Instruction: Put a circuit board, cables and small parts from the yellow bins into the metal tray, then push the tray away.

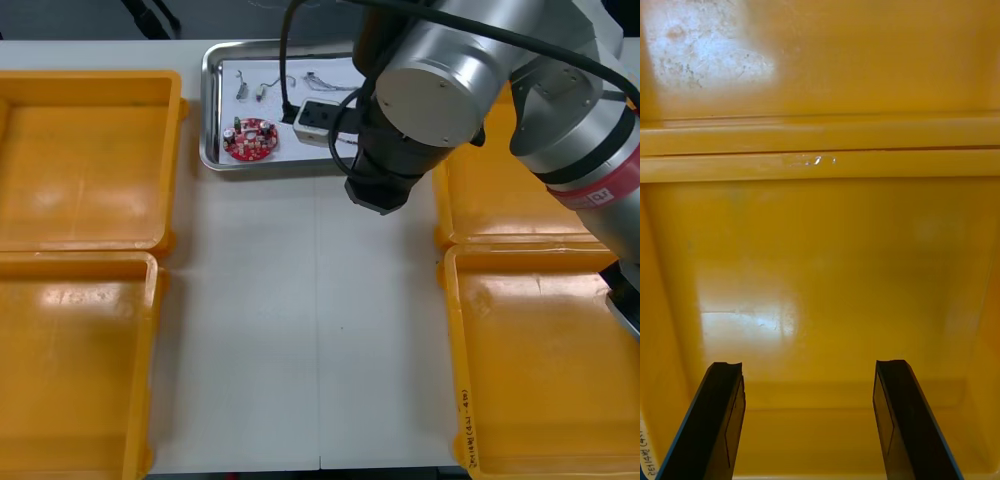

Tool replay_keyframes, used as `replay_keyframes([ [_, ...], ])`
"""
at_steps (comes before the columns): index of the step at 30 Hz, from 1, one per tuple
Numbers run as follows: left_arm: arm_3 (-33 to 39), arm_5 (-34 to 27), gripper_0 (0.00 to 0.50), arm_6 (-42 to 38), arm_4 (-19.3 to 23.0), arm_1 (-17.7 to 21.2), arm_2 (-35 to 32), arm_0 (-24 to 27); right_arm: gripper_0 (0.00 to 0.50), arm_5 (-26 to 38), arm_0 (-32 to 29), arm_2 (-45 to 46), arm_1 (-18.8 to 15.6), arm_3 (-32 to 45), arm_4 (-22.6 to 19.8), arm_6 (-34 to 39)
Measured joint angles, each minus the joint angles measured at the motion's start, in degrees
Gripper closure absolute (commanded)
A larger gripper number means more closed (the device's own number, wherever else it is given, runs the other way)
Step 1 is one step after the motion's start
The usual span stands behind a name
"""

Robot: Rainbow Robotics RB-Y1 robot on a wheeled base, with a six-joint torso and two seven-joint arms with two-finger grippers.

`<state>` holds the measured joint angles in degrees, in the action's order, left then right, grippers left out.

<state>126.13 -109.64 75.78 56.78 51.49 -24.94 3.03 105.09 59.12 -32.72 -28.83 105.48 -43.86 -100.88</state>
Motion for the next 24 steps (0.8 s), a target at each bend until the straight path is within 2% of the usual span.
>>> replay_keyframes([
  [7,0.0,0.0,0.0,0.0,0.0,0.0,0.0,-0.04,0.0,4.63,-5.89,6.52,-3.61,6.48,-3.46,9.09],
  [17,0.0,0.0,0.0,0.0,0.0,0.0,0.01,-0.12,0.0,4.67,-15.39,18.46,-8.42,13.16,-6.22,9.14],
  [24,0.0,0.0,0.0,0.0,0.0,-0.01,0.01,-0.15,0.0,4.68,-21.84,25.48,-12.9,14.06,-11.81,9.15],
])
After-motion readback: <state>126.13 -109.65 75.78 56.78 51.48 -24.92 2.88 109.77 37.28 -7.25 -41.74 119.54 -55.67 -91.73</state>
